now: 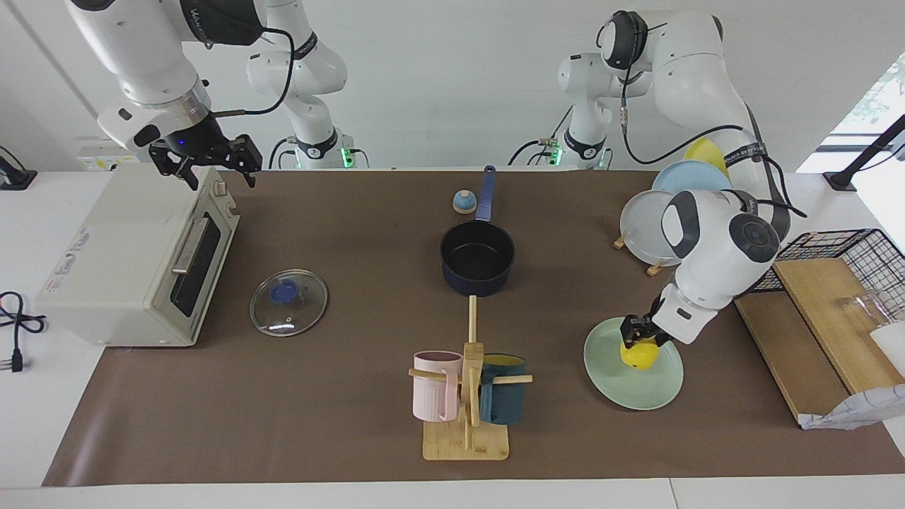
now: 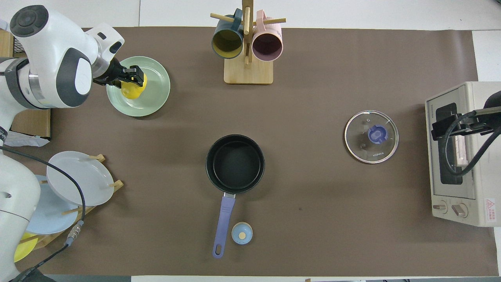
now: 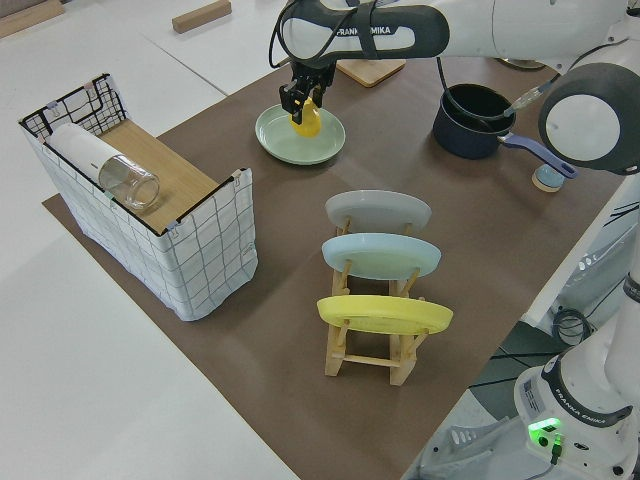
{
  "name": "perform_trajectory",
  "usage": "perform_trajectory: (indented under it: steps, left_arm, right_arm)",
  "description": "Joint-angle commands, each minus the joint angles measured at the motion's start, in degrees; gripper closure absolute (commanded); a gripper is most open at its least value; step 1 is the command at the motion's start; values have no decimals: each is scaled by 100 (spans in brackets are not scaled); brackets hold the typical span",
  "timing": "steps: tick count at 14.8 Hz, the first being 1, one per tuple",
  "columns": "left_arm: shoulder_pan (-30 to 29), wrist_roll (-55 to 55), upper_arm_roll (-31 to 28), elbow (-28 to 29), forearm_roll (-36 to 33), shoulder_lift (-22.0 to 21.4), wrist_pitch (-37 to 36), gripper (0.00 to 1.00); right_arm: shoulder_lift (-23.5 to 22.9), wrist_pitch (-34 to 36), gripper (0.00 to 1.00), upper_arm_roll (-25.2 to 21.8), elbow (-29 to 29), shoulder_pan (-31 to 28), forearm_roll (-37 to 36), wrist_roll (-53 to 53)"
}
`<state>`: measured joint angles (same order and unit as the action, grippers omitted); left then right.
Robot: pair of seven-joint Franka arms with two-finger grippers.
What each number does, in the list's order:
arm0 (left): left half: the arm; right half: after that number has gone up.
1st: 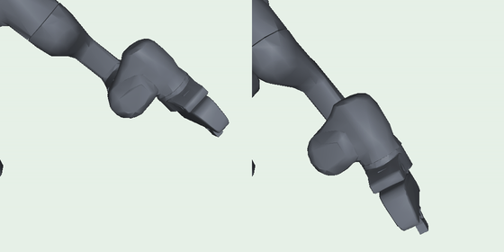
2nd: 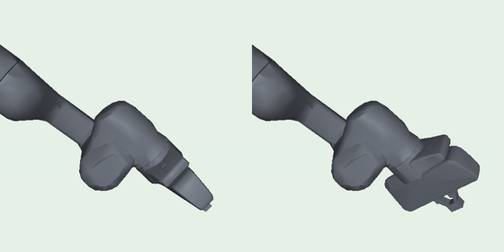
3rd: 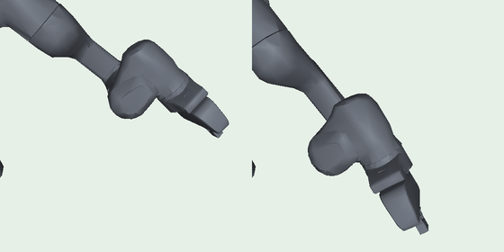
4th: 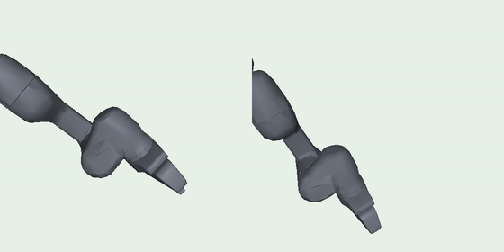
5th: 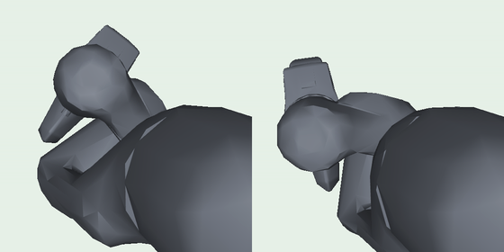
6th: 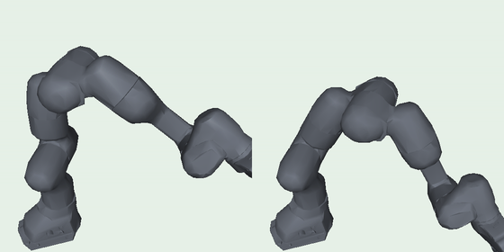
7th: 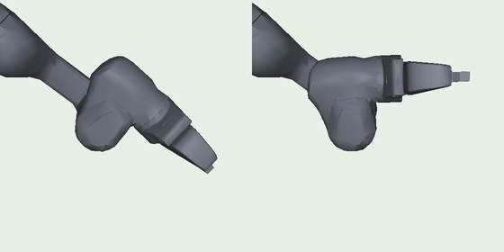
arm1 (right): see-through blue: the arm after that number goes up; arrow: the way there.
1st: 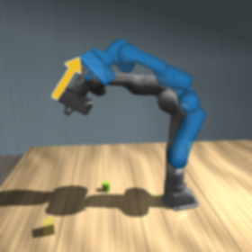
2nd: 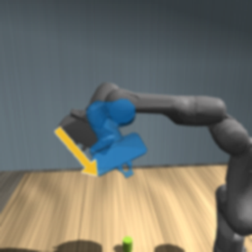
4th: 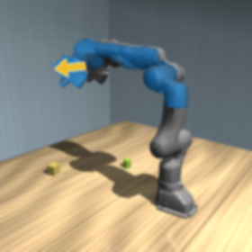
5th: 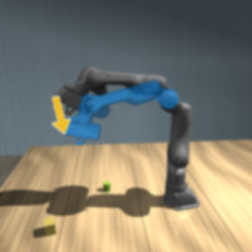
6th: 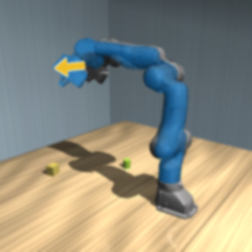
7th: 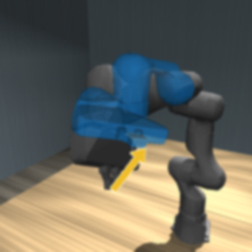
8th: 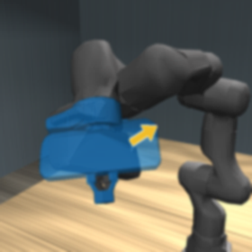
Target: Transfer potato from pot to plate
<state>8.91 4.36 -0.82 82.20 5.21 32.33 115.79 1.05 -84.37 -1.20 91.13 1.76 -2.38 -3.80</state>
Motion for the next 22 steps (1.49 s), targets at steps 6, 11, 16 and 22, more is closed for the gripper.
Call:
perform_trajectory:
  steps: [6,11,16,22]
  left_arm:
    - [32,171,-24,270,-221,45,163,54]
    - [-47,100,-15,139,-319,-524,-538,0]
    - [-170,118,-32,174,-319,-1719,-1522,0]
    - [-372,-233,-59,401,-336,-3090,-3016,0]
  right_arm:
    - [-34,-502,0,32,124,-141,115,81]
    - [-17,-484,0,32,186,-158,168,99]
    - [1,-466,0,32,194,-255,168,81]
    - [18,-458,0,41,194,-246,185,90]
